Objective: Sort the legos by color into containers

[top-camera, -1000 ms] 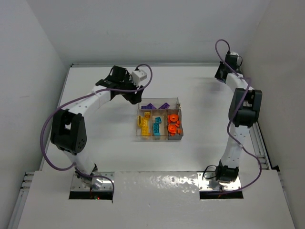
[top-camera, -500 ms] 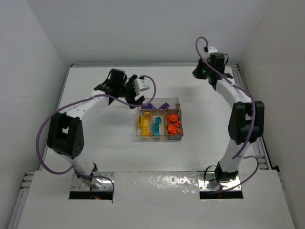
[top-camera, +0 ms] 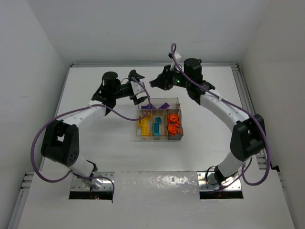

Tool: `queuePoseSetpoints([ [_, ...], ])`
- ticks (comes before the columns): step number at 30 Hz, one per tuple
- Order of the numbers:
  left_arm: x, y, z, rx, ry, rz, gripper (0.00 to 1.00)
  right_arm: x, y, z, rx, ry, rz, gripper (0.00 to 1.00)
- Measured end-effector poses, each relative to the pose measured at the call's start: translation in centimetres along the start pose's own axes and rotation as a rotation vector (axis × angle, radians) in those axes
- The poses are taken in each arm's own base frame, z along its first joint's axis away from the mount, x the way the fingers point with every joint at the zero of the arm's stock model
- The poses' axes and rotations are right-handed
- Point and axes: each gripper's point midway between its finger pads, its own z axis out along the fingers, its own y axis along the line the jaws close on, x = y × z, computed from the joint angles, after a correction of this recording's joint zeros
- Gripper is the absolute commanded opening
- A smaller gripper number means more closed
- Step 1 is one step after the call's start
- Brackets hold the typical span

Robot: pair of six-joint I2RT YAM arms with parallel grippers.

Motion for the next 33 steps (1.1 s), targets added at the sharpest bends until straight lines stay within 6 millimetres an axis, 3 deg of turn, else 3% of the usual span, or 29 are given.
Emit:
queuePoseSetpoints([
  [4, 0.1, -0.4, 0.1, -0.009, -0.020, -0.019, 0.99, 0.7, 2.9, 0.6, -0.080, 0.014, 0.014, 0.00],
  [11, -1.3, -0.1, 0.5, -0.023, -0.071, -0.033, 0.92, 1.6, 5.6, 1.2, -0.148, 0.038, 0.034, 0.00],
  [14, -1.8, -0.1, 0.5, -0.027, -0.083, -0.031, 0.71, 1.8, 6.0, 1.3, -0.160, 0.041, 0.041, 0.00],
  [17, -2.0, -0.4, 0.4, -0.016, -0.087, -0.028, 0.42, 1.3, 6.2, 1.4, -0.167, 0.021, 0.035, 0.00],
  [22, -2.2, -1.0, 0.6, 0.001, -0.091, -0.030, 0.18, 0.6, 6.4, 1.2, -0.165, -0.004, 0.041, 0.00],
  [24, -2.3, -1.0, 0.5, -0.001, -0.094, -0.036, 0.00, 0.6, 6.4, 1.2, -0.163, -0.007, 0.045, 0.00],
  [29, -2.6, -1.0, 0.3, -0.007, -0.094, -0.063, 0.00, 0.4, 6.5, 1.1, -0.163, -0.013, 0.043, 0.00],
  [30, -2.5, -1.0, 0.3, -0.007, -0.090, -0.065, 0.00, 0.4, 6.5, 1.1, -0.163, -0.012, 0.043, 0.11],
  [31, -2.3, -1.1, 0.3, -0.007, -0.083, -0.070, 0.00, 0.5, 6.5, 1.1, -0.161, -0.007, 0.043, 0.28],
  [33, -1.7, -1.4, 0.2, -0.007, -0.052, -0.085, 0.00, 0.8, 6.3, 1.0, -0.152, 0.013, 0.032, 0.41],
])
